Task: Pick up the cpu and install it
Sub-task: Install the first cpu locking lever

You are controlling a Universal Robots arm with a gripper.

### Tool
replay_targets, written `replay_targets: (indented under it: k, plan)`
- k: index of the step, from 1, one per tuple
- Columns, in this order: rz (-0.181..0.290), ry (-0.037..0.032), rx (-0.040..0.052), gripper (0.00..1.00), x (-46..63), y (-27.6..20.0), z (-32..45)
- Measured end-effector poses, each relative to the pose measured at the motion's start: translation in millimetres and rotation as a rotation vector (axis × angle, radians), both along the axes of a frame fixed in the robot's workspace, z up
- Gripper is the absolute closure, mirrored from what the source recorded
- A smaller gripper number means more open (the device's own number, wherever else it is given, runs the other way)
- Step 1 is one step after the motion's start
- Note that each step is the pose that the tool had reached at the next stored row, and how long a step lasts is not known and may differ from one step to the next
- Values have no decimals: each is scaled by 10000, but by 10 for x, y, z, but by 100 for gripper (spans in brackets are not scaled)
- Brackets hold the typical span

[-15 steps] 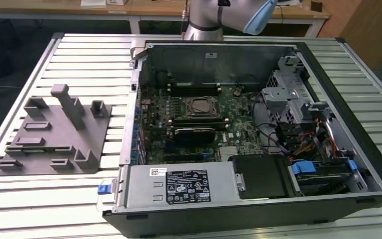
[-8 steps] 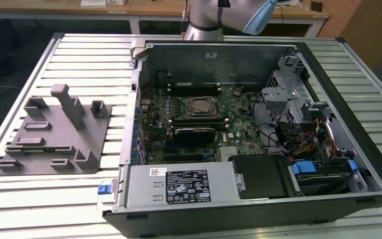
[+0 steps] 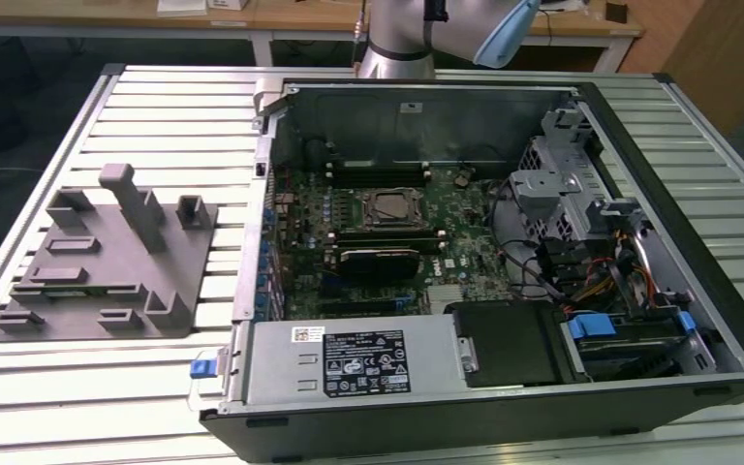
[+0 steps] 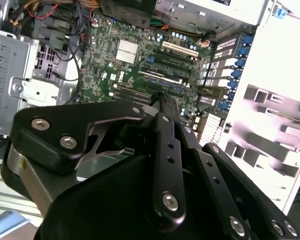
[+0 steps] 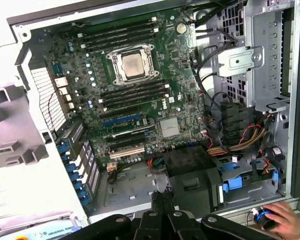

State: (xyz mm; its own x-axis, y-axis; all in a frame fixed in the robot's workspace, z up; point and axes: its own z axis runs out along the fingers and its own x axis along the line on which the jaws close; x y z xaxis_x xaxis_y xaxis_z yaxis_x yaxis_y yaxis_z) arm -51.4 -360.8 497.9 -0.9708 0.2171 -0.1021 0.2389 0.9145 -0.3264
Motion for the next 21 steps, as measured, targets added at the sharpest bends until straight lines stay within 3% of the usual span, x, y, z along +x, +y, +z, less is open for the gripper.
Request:
replay_targets:
  k: [1,6,8,11,12,17,19,21]
  plan:
    - [0,0,68,89,0,0,-1]
    - [2,-1,582,89,0,-4,-11]
    - [4,1,686,89,0,-4,-22]
    - [11,15,741,89,0,-4,-46]
    - [62,31,802,89,0,-5,-81]
    - [208,43,982,89,0,-5,-122]
    - [275,49,1154,89,0,-5,-130]
    - [346,59,1381,89,0,-5,-137]
